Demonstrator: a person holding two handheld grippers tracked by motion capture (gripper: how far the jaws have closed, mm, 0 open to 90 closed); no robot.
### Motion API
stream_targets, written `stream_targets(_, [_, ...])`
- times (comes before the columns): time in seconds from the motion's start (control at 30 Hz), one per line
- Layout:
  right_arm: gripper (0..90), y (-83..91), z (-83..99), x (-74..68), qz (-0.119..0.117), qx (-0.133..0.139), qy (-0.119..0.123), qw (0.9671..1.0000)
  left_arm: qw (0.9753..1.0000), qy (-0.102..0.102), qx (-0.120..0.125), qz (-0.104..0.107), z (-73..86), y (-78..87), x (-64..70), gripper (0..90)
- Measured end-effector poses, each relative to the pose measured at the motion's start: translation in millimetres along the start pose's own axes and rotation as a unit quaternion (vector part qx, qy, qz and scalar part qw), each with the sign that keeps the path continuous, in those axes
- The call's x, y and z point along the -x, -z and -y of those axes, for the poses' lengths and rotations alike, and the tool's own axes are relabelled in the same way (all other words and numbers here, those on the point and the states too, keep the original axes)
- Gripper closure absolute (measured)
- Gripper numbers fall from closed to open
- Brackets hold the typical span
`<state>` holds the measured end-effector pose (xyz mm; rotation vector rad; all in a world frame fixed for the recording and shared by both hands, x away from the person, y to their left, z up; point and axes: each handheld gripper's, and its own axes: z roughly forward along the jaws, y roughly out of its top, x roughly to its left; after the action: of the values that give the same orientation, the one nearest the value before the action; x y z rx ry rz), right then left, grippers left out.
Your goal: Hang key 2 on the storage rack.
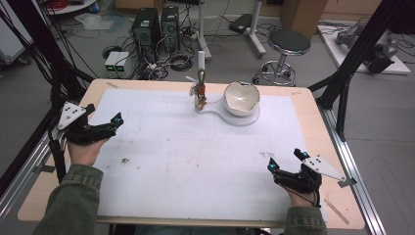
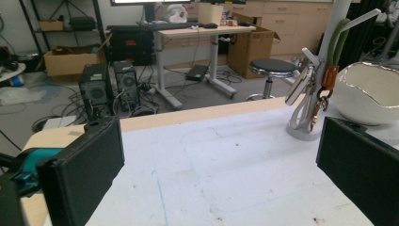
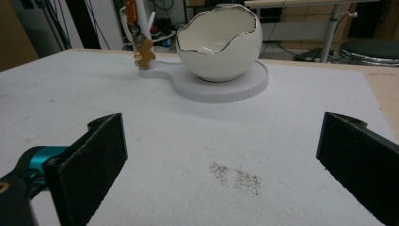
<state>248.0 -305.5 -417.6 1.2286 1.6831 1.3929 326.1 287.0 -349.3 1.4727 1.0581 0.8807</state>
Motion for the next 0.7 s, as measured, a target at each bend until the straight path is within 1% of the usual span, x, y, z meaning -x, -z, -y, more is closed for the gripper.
stream_targets(0.1, [1.2, 0.8, 0.0, -0.2, 0.002, 0.002, -0.002, 1.0, 1.0, 0.002, 0.005, -0.004, 2.9, 5.6, 0.1, 1.7])
stream_targets(0.13, [1.1, 0.8, 0.1, 0.4, 0.003, 0.004, 0.001, 1.0, 1.0, 0.002, 0.006, -0.005, 4.6, 7.5, 0.1, 1.7])
stream_targets(0.23, [1.2, 1.3, 0.2, 0.4, 0.003, 0.003, -0.002, 1.0, 0.9999, 0.011, 0.007, -0.003, 11.5, 12.2, 0.7, 1.7])
stream_targets(0.3, [1.1, 1.7, 0.3, 0.7, 0.005, 0.003, -0.003, 1.0, 0.9997, 0.02, 0.013, -0.005, 17.1, 14.6, 0.3, 1.7])
stream_targets(0.43, [1.1, 2.5, 0.4, 1.1, 0.006, 0.005, -0.005, 1.0, 0.9996, 0.018, 0.015, -0.013, 27.6, 20.6, 0.9, 1.7])
stream_targets(0.6, [1.2, 3.4, 0.5, 1.7, 0.008, 0.007, -0.006, 0.9999, 0.9992, 0.02, 0.03, -0.017, 38.8, 28.6, 1.9, 1.7])
stream_targets(0.7, [1.2, 3.6, 0.6, 2.0, 0.01, 0.007, -0.007, 0.9999, 0.999, 0.019, 0.036, -0.018, 41.2, 32.3, 2.4, 1.7])
